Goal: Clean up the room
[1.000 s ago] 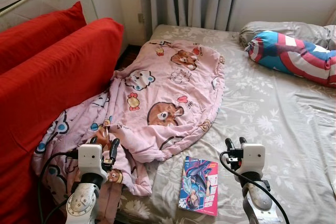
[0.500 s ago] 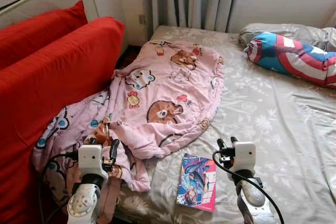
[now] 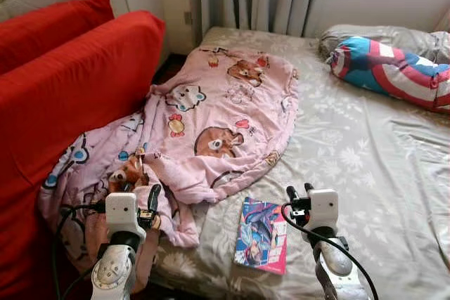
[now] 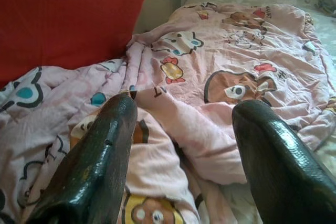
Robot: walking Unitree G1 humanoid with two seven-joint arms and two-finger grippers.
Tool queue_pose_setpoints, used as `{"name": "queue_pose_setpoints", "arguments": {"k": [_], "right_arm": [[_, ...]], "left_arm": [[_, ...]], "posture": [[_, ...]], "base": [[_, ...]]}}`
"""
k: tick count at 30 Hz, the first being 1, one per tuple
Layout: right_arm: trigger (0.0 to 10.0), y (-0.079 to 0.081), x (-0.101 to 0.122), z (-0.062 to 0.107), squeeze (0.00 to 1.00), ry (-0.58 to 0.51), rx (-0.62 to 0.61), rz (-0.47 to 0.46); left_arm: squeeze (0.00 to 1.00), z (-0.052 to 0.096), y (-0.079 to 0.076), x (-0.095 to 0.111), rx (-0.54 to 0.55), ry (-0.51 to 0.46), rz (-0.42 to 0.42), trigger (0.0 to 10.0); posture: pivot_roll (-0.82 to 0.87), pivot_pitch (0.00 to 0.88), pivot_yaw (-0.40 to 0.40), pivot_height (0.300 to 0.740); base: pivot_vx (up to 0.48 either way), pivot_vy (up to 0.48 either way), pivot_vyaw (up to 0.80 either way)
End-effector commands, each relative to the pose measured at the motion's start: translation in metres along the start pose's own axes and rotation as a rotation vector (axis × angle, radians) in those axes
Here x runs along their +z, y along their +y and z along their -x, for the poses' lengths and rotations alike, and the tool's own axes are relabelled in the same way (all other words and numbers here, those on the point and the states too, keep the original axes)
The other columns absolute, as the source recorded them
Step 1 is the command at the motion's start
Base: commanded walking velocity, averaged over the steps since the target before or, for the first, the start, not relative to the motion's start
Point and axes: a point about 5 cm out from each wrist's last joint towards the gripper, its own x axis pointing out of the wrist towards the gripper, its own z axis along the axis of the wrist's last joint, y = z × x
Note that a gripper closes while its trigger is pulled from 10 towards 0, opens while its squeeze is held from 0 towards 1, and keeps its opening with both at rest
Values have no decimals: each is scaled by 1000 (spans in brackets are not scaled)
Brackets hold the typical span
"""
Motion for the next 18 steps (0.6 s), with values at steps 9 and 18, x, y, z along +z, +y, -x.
{"name": "queue_pose_setpoints", "arguments": {"k": [9, 18], "right_arm": [[10000, 7, -3, -3, 0, 35, 29, 14], [10000, 5, -1, -1, 0, 2, 25, -5]], "left_arm": [[0, 2, 1, -3, 8, 23, 14, 10000], [0, 2, -1, -3, 3, 29, 15, 10000]], "posture": [[-36, 107, -29, 661], [-36, 106, -27, 646]], "base": [[0, 0, 0], [0, 0, 0]]}}
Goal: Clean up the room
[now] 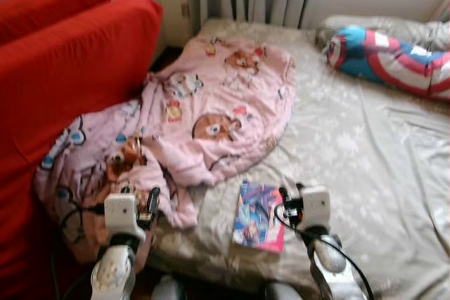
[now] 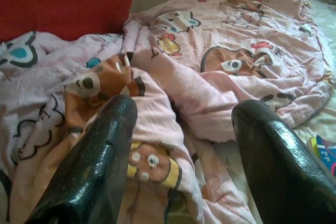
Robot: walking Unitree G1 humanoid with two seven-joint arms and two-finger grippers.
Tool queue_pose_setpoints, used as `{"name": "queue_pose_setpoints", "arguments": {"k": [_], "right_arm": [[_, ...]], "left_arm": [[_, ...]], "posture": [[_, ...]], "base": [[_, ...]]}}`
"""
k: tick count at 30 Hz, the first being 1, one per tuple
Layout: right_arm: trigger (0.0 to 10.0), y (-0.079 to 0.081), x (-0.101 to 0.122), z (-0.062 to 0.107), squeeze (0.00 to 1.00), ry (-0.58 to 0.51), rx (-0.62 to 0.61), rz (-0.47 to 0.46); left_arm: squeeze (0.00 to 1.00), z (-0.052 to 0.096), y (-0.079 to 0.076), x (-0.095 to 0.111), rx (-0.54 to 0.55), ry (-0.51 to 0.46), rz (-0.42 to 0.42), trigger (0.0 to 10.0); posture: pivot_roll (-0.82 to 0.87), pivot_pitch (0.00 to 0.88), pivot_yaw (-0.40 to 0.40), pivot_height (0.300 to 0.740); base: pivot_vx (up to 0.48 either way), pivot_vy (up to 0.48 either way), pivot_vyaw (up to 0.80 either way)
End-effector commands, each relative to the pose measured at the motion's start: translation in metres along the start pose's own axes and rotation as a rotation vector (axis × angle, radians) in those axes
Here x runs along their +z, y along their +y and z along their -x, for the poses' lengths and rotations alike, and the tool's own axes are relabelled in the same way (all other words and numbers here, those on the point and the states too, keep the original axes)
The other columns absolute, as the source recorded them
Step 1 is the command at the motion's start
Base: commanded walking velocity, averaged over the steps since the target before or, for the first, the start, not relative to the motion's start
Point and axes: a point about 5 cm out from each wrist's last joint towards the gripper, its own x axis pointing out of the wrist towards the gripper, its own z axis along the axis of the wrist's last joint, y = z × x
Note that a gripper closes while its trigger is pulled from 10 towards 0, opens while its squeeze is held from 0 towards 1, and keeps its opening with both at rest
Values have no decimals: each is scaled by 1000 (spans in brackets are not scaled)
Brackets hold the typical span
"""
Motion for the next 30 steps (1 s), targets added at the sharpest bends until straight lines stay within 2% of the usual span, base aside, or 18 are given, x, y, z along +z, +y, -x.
{"name": "queue_pose_setpoints", "arguments": {"k": [1, 17, 21, 28, 30], "right_arm": [[10000, -2, -2, 2, 0, 6, -6, -6], [10000, 2, -8, 1, 0, 50, 5, 11], [10000, 2, -7, 1, 0, 38, 7, -3], [10000, 2, -5, 1, 0, 20, 8, -11], [10000, 2, -8, 0, 0, 52, 5, 7]], "left_arm": [[0, 0, -1, -1, -3, 13, -1, 10000], [0, -1, -3, -1, -15, 18, 3, 10000], [0, -1, -3, -1, -15, 19, 3, 10000], [0, 0, -3, -1, -19, 21, 8, 10000], [0, 0, -4, -1, -20, 22, 10, 10000]], "posture": [[-36, 106, -27, 646], [-32, 105, -28, 646], [-32, 106, -27, 622], [-32, 107, -27, 622], [-32, 107, -27, 622]], "base": [[0, 0, 0], [0, 0, 0], [0, 0, 0], [0, 0, 0], [0, 0, 0]]}}
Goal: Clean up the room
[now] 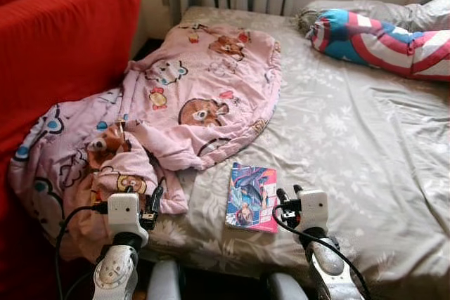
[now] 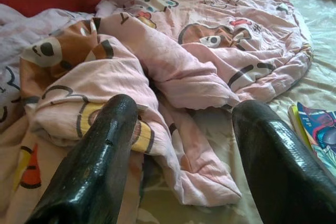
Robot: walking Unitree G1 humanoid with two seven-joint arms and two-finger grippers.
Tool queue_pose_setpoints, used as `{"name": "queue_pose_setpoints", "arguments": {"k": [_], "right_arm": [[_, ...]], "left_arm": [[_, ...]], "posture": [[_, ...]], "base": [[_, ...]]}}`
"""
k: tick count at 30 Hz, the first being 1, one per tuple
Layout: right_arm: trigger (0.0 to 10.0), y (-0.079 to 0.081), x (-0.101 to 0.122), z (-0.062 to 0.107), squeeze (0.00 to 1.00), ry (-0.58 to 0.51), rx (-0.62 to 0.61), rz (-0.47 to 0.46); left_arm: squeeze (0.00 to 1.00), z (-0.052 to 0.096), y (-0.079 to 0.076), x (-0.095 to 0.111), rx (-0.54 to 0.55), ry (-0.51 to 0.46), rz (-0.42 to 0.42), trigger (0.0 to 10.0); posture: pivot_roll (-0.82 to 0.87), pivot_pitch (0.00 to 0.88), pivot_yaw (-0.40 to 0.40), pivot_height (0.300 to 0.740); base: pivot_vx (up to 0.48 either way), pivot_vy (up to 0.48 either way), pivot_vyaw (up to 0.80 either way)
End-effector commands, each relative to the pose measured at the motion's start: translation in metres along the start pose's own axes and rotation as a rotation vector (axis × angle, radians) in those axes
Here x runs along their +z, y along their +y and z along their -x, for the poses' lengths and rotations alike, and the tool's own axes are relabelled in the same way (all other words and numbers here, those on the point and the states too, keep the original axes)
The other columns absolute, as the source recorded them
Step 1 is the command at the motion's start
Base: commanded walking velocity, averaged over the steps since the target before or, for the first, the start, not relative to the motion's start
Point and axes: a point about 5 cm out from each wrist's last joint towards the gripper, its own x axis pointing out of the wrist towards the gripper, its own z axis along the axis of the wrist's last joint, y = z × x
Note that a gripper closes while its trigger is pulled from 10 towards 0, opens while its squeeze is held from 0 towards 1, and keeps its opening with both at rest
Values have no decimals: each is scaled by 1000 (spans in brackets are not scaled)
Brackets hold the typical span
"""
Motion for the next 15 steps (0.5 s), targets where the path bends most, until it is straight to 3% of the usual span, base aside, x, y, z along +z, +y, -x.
{"name": "queue_pose_setpoints", "arguments": {"k": [1, 8, 15], "right_arm": [[10000, -1, -3, -1, 0, 37, -5, 19], [10000, 1, -2, 0, 0, 13, 6, 8], [10000, 0, -1, 1, 0, -1, 0, -6]], "left_arm": [[0, 1, 0, -1, -5, 8, 0, 10000], [0, 1, 0, -1, -7, 9, 1, 10000], [0, 1, -1, -1, -8, 11, 2, 10000]], "posture": [[-32, 107, -27, 622], [-32, 107, -26, 587], [-32, 108, -26, 587]], "base": [[0, 0, 0], [0, 0, 0], [0, 0, 0]]}}
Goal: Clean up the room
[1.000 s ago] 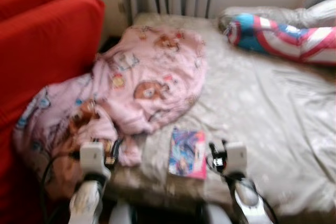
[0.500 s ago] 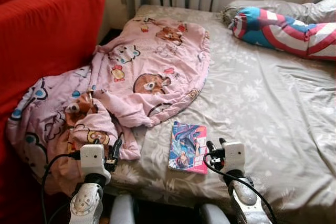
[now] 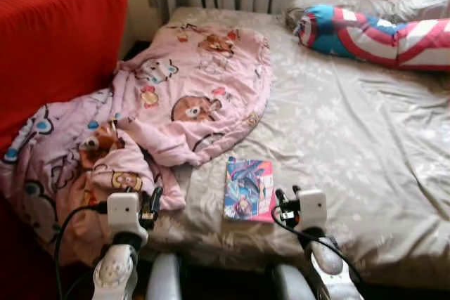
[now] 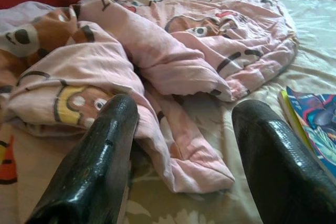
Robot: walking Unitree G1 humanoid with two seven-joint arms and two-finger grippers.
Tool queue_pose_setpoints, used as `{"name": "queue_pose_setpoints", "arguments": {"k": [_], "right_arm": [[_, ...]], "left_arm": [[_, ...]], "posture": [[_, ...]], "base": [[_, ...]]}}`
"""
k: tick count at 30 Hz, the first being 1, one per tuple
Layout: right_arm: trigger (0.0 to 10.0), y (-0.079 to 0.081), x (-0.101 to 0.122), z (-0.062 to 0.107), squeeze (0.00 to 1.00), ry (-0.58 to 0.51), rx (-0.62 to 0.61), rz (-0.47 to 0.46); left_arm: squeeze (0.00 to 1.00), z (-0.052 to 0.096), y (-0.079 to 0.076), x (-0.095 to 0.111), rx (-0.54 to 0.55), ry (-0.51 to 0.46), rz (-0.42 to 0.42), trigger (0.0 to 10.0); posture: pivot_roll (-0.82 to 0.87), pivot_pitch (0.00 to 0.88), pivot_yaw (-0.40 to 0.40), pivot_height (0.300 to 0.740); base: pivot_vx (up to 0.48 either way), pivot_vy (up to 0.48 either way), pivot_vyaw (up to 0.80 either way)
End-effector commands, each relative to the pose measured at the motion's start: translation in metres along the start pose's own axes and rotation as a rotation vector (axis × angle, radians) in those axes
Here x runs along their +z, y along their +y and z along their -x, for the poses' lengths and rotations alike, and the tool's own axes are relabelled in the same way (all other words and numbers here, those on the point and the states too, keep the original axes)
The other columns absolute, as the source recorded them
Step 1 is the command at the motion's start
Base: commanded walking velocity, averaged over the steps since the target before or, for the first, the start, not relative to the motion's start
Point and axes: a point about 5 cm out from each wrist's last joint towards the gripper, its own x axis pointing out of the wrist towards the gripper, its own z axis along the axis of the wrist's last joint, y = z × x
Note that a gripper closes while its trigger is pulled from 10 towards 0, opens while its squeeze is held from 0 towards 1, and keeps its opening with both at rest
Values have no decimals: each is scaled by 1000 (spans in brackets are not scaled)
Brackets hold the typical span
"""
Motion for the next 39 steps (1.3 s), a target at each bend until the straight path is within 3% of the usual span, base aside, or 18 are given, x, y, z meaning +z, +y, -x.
{"name": "queue_pose_setpoints", "arguments": {"k": [1, 10, 26, 33, 39], "right_arm": [[10000, -1, -1, 1, 0, 1, -4, 0], [10000, 3, -1, 2, 0, -5, 36, 28], [10000, 10, -2, 3, 0, -9, 87, 19], [10000, 9, -3, 2, 0, 2, 76, -1], [10000, 1, -5, -5, 0, 75, 2, -93]], "left_arm": [[0, 1, -1, -1, -7, 12, 1, 10000], [0, 1, -1, -2, -9, 17, 0, 10000], [0, 0, -3, -1, -17, 13, 6, 10000], [0, 0, -3, -1, -21, 14, 7, 10000], [0, -1, -7, 0, -34, 9, 10, 10000]], "posture": [[-32, 108, -26, 587], [-30, 108, -26, 587], [-29, 111, -26, 587], [-30, 106, -25, 587], [-24, 102, -24, 587]], "base": [[0, 0, 0], [0, 0, 0], [45, 0, 800], [244, 0, 0], [166, 0, 0]]}}
